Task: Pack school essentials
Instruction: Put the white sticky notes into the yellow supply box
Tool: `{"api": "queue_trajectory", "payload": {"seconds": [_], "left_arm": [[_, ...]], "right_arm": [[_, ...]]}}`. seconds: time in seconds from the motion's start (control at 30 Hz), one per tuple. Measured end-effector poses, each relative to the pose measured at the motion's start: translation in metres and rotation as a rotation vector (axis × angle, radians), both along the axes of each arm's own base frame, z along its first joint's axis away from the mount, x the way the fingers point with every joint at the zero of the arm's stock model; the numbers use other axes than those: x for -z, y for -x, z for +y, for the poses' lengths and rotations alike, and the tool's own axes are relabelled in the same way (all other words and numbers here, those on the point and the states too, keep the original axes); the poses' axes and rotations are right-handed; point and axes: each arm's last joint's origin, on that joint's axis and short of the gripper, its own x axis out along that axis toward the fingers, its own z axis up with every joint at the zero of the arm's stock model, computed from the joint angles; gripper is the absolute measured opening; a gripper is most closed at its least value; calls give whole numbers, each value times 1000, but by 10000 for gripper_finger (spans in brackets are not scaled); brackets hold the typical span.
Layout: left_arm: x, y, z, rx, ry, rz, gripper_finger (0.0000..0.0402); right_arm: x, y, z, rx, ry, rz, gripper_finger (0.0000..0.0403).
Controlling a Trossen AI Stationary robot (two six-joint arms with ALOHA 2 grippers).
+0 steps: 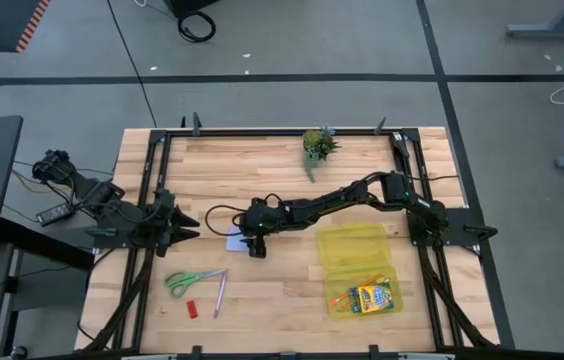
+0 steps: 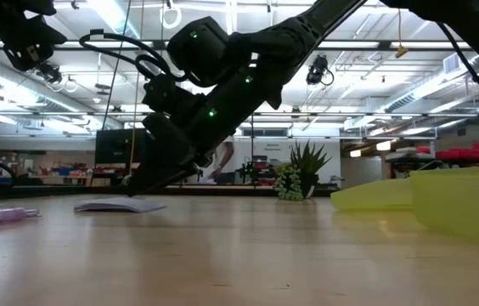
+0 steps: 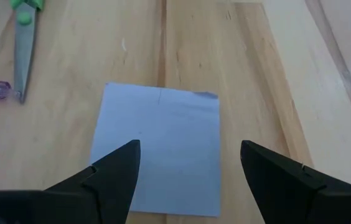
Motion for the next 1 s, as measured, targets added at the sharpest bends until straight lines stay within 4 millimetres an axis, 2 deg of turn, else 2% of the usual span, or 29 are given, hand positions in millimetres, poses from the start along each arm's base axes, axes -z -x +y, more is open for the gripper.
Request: {"api": "queue_trajectory", "payload": {"seconds": [0.7,0.9,1.0], "left_arm": [[0,0,-1,37,25,13,172],[2,-2,-3,32,32,35,172],[7,-3,-4,58,33,90,172]], "right_arm": [[1,1,1,-18,2,9,282],[-5,-3,3,-18,-2,-21,282],[4,4,3,-26,-7,42,282]]}}
